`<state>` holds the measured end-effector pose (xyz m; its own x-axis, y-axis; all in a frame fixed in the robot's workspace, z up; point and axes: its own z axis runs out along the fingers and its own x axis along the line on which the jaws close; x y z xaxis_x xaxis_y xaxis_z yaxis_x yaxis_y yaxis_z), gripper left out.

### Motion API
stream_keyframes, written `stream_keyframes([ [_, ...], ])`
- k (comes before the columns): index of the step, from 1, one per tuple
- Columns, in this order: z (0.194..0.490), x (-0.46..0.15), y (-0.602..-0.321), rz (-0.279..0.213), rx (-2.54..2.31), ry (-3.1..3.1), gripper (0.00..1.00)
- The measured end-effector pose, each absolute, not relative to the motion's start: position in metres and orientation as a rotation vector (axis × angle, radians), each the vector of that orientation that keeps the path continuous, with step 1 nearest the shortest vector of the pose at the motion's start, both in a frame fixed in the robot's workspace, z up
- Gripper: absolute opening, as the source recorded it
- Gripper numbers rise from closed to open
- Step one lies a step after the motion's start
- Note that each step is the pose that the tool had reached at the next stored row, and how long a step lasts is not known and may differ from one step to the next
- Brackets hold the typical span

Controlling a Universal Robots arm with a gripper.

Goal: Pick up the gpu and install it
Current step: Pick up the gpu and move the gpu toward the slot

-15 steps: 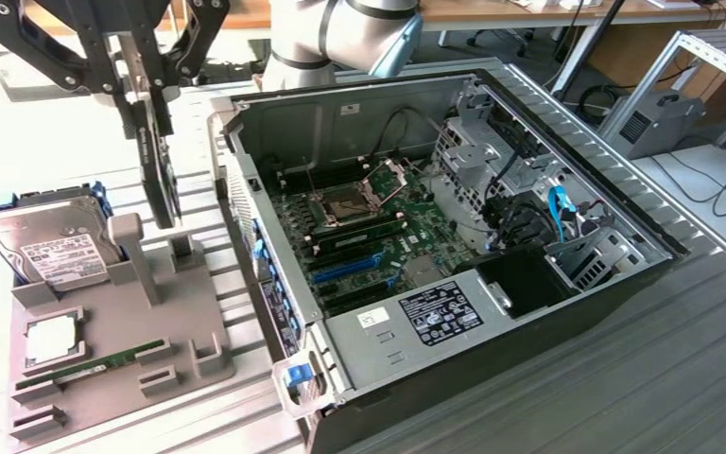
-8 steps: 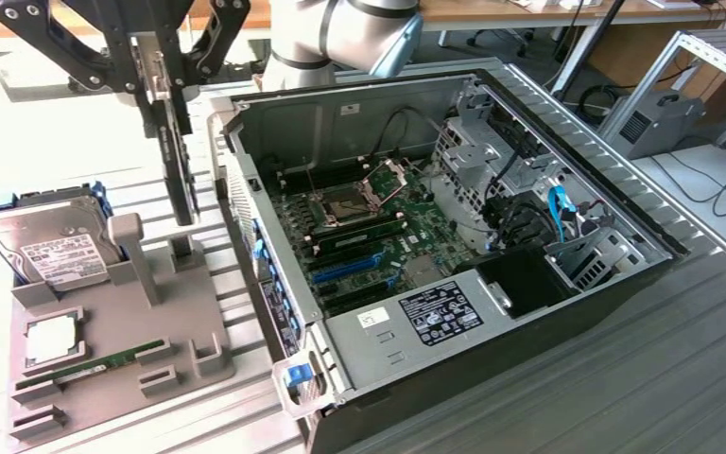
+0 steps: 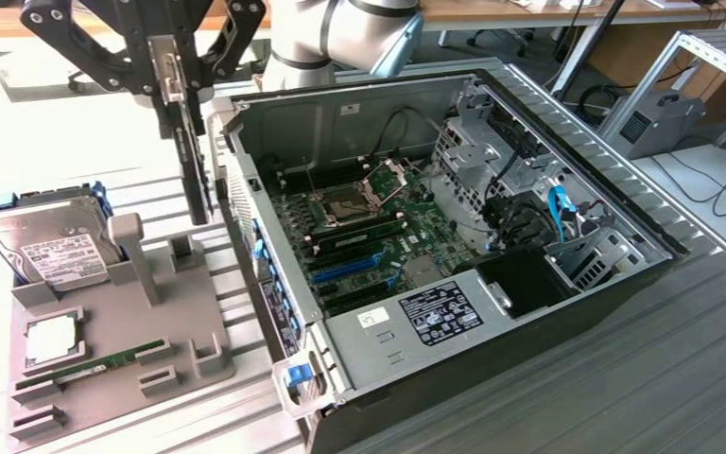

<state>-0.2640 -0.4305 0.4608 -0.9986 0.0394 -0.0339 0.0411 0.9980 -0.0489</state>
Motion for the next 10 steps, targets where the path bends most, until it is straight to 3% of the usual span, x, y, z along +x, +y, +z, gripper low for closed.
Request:
stream_keyframes([
  [10, 0.4567, -0.2566, -0.4306, -0.077, 0.063, 3.108, 0.26],
])
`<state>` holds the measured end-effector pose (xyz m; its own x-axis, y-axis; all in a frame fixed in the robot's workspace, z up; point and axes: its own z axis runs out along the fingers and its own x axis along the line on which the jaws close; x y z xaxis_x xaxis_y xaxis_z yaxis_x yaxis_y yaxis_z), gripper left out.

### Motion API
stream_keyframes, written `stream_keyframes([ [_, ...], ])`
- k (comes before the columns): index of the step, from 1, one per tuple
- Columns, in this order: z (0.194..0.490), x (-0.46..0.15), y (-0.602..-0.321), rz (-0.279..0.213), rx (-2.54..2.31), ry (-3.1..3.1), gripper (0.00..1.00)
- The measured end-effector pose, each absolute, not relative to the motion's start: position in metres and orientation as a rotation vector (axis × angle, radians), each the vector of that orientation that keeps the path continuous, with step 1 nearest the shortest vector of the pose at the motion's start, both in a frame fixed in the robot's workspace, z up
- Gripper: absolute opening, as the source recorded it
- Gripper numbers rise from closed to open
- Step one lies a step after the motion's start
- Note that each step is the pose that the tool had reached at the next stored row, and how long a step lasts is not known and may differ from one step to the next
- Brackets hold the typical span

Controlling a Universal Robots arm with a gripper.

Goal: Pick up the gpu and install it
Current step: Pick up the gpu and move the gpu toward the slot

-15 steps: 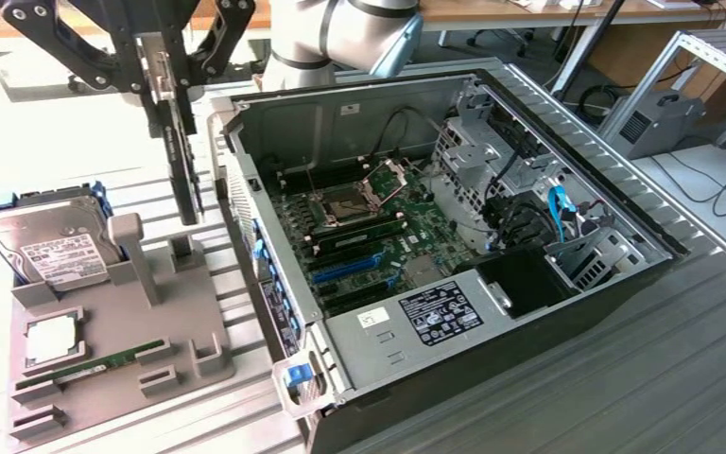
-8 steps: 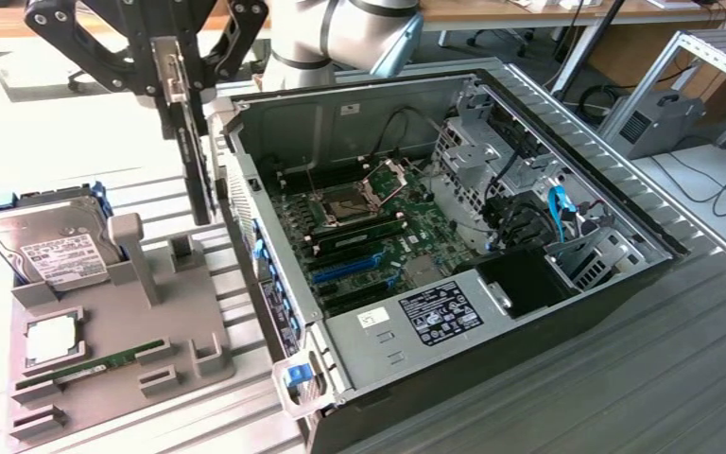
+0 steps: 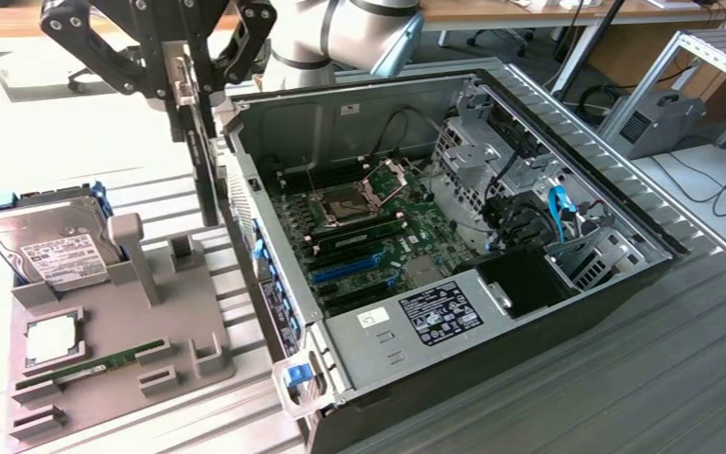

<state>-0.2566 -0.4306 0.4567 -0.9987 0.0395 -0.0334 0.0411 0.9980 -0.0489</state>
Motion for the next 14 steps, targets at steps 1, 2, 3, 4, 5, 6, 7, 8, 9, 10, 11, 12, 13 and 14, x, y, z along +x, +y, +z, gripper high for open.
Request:
stream_keyframes([
  [1, 0.456, -0.256, -0.431, -0.077, 0.063, 3.108, 0.26],
  [2, 0.456, -0.255, -0.431, -0.077, 0.063, 3.108, 0.26],
  [3, 0.456, -0.255, -0.431, -0.077, 0.063, 3.107, 0.26],
  [4, 0.455, -0.254, -0.431, -0.077, 0.063, 3.108, 0.26],
  [5, 0.455, -0.254, -0.431, -0.077, 0.063, 3.108, 0.26],
  [6, 0.455, -0.253, -0.431, -0.077, 0.063, 3.108, 0.26],
  [7, 0.454, -0.252, -0.431, -0.078, 0.063, 3.108, 0.26],
  [8, 0.454, -0.251, -0.431, -0.078, 0.063, 3.108, 0.26],
  [9, 0.454, -0.25, -0.431, -0.078, 0.063, 3.108, 0.26],
  [10, 0.454, -0.249, -0.431, -0.079, 0.063, 3.108, 0.26],
  [11, 0.454, -0.248, -0.431, -0.08, 0.063, 3.108, 0.26],
  [12, 0.453, -0.247, -0.431, -0.08, 0.063, 3.108, 0.26],
  [13, 0.453, -0.246, -0.431, -0.081, 0.063, 3.108, 0.26],
  [14, 0.453, -0.244, -0.431, -0.082, 0.063, 3.108, 0.26],
])
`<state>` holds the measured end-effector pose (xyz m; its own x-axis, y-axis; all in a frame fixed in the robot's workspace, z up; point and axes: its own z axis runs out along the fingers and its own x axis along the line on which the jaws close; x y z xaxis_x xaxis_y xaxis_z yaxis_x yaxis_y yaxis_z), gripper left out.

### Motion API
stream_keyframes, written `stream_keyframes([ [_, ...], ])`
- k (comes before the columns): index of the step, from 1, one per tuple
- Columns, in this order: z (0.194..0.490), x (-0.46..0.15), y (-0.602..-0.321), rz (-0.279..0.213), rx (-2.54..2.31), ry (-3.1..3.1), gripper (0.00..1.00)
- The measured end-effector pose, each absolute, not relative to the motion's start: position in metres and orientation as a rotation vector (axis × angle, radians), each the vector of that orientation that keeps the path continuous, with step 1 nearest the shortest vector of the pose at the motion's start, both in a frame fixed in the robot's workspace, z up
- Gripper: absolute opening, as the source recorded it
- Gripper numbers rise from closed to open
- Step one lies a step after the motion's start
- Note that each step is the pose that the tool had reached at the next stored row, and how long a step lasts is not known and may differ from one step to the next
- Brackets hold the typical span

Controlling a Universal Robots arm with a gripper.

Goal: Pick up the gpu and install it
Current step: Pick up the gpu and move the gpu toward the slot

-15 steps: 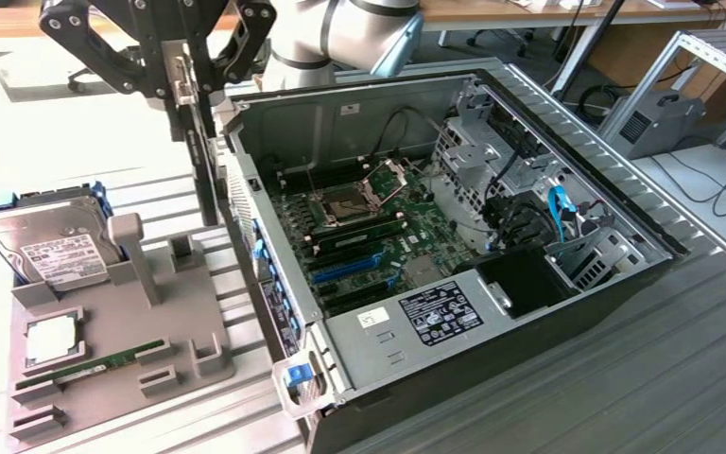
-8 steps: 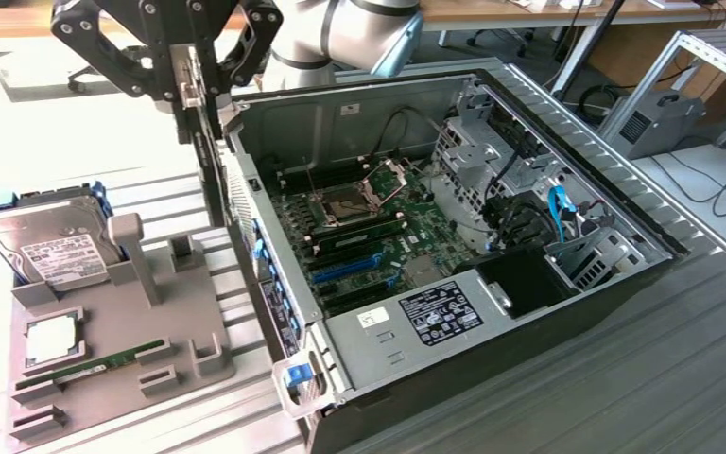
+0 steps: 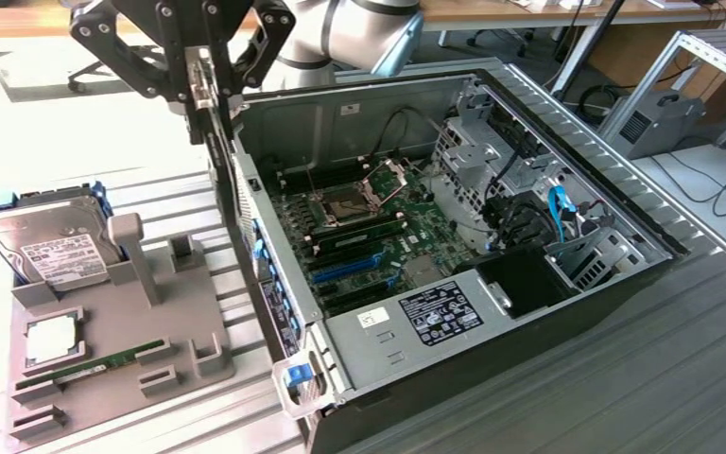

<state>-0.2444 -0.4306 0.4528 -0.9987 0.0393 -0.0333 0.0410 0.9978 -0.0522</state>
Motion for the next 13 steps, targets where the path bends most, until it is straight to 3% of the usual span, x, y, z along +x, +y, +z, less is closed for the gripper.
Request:
stream_keyframes([
  [13, 0.449, -0.219, -0.431, -0.093, 0.062, 3.109, 0.26],
])
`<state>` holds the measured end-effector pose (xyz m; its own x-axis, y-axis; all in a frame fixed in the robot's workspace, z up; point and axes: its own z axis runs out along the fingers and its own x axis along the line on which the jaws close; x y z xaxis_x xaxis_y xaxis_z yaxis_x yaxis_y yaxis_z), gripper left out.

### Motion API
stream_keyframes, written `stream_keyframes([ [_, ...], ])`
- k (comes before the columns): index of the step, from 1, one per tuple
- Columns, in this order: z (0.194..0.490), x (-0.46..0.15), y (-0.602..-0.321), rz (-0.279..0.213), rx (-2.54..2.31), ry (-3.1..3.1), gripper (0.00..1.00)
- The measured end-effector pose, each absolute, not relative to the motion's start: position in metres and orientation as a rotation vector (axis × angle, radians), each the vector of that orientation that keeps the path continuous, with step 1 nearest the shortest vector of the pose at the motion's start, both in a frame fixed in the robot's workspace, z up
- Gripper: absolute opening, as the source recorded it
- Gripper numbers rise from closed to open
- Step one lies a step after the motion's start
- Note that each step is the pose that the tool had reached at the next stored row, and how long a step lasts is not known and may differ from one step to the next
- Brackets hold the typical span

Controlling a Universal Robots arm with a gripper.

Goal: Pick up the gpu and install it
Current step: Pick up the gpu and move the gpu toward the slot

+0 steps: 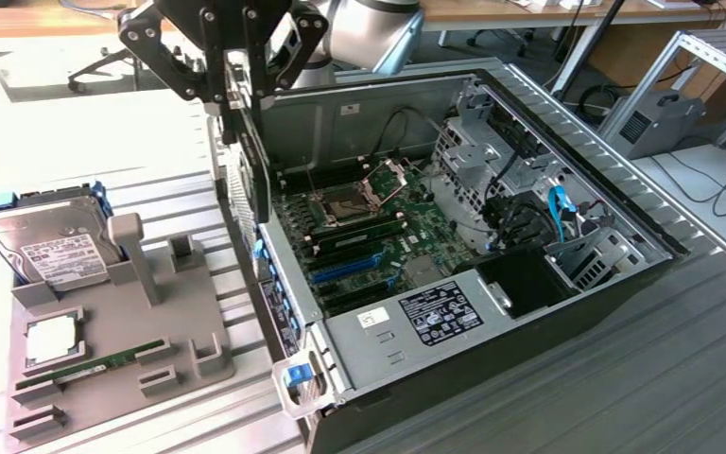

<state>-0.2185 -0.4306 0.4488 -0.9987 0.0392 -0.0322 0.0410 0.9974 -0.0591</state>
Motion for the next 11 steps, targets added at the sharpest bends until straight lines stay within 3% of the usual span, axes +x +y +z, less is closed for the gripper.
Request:
stream_keyframes([
  [11, 0.446, -0.195, -0.431, -0.098, 0.062, 3.11, 0.26],
])
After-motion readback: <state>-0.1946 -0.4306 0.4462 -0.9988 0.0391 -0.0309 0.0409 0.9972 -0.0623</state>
